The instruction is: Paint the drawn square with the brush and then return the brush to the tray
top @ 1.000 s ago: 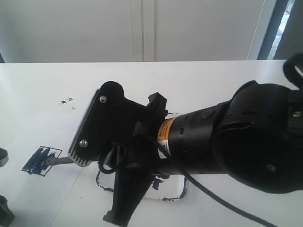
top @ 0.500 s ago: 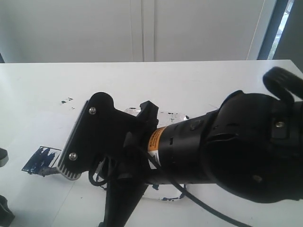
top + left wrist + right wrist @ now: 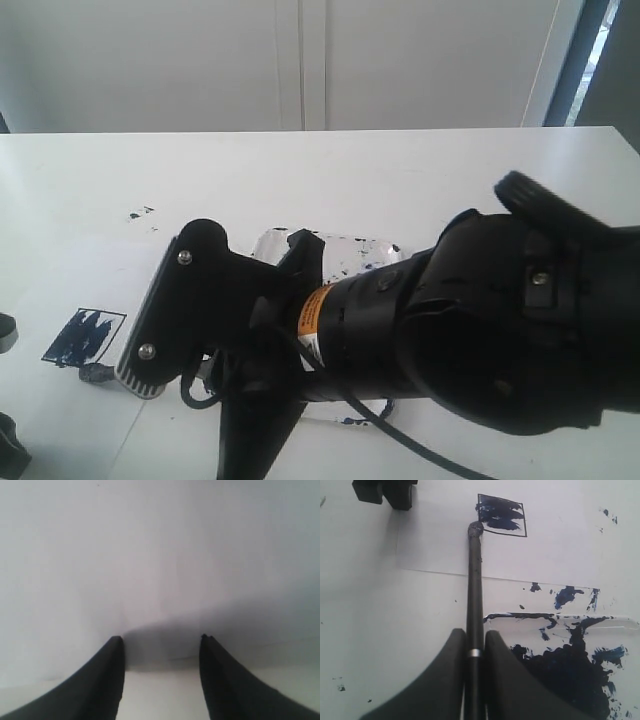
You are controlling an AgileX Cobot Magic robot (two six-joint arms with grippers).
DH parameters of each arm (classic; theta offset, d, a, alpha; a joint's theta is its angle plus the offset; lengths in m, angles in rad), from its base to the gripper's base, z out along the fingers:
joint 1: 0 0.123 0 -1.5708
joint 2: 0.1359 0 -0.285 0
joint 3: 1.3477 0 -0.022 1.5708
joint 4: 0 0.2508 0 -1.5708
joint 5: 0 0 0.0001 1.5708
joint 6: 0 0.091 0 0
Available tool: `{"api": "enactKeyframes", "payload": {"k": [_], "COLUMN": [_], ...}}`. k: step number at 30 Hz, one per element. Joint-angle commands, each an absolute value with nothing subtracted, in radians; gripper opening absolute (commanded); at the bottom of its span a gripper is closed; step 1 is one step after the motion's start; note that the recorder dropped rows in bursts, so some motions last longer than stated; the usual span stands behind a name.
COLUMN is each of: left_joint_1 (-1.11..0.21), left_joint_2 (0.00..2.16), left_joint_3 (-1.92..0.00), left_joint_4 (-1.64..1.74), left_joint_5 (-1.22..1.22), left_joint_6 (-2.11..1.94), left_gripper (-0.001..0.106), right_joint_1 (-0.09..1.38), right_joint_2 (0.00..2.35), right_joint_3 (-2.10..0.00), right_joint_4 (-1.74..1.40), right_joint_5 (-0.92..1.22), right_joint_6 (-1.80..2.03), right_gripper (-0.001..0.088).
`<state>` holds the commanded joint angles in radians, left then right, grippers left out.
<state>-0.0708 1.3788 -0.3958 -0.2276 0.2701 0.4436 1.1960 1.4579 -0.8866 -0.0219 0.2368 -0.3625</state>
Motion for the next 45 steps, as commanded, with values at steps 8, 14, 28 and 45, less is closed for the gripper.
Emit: {"api": "enactKeyframes", "payload": {"k": [8, 14, 28, 45], "left_joint_1": [-0.071, -0.071, -0.071, -0.071], "left_joint_2": [1.379, 1.379, 1.379, 1.379], "left_joint_3": [-0.396, -0.396, -0.396, -0.396], "left_joint_4": [-0.228, -0.228, -0.228, -0.228], "left_joint_5": [0.277, 0.277, 0.275, 0.275], "left_joint_6": [0.444, 0.444, 0.444, 0.444], "left_gripper": [0.052, 0.052, 0.052, 0.052], "right_joint_1": [1.187, 1.138, 1.117, 1.156], "right_joint_2": [1.458, 1.458, 1.458, 1.489], "right_joint_3": [-0.887, -0.887, -0.887, -0.887], "right_joint_4": [-0.046, -0.046, -0.036, 0.000], "right_joint_5": [0.213, 0.213, 0.181, 0.196], "right_joint_6": [-0.362, -0.362, -0.362, -0.362], "right_gripper": [0.0000, 0.0000, 0.0000, 0.0000]}}
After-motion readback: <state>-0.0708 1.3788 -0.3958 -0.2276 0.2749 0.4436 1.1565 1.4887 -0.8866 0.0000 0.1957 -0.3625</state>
